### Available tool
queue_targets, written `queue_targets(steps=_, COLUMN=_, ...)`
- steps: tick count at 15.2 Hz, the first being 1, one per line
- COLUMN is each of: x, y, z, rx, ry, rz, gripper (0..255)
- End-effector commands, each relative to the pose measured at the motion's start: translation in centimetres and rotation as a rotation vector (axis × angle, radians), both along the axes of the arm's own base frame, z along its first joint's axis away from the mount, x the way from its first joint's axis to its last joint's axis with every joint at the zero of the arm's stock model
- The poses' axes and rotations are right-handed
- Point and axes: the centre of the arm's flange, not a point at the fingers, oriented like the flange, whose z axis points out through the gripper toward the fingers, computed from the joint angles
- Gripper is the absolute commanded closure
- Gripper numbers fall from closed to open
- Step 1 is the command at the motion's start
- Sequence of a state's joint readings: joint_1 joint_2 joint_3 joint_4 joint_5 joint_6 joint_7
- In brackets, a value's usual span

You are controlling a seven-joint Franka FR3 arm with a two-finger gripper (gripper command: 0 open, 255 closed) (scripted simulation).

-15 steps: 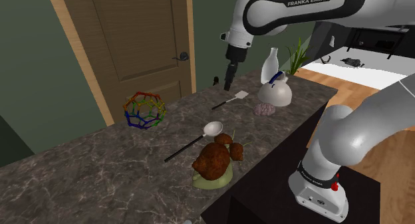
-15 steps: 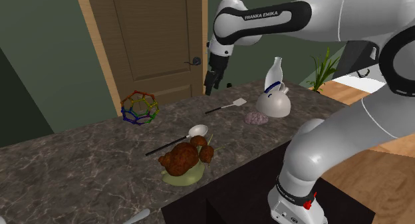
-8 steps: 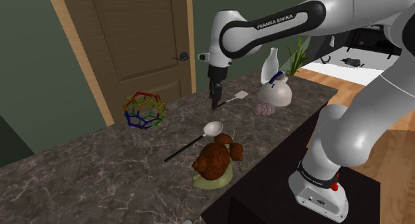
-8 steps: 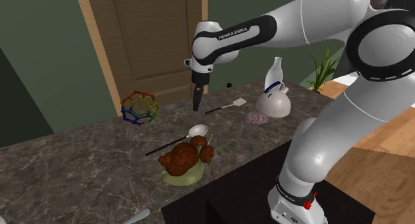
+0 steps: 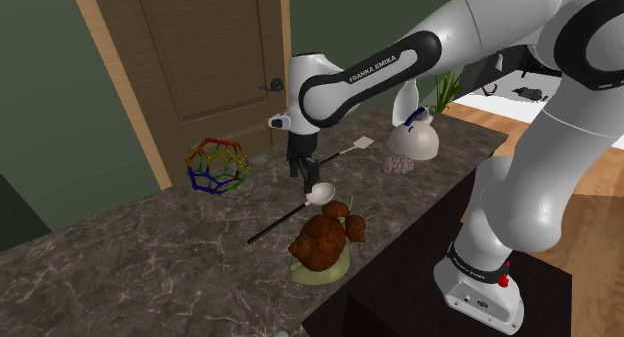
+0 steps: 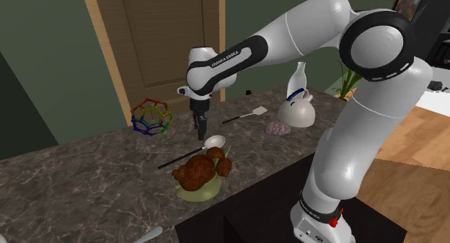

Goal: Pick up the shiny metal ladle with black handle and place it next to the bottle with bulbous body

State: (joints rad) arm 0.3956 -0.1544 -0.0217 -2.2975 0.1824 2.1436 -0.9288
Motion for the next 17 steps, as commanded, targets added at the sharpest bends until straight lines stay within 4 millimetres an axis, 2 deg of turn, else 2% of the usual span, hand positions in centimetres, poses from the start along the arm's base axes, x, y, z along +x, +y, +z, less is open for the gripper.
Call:
queue_targets(steps=1, x=0.2, y=2.2, z=-2.0, rx=-0.005, ry=-0.001, rz=0.101, gripper=0)
queue_targets(steps=3, x=0.0, y=4.2, z=-3.9, rx=-0.01, ry=0.0, rz=0.198, gripper=0)
queue_targets(steps=4, x=0.0, y=4.3, z=-4.0, rx=-0.01, ry=0.0, rz=0.203, gripper=0)
queue_targets(steps=11, x=-0.3, y=4.8, z=-8.0, rx=-0.01, ry=0.0, rz=0.203, gripper=0)
queue_targets(steps=17, x=-0.3, y=4.8, z=-8.0, rx=-0.01, ry=0.0, rz=0.203, gripper=0)
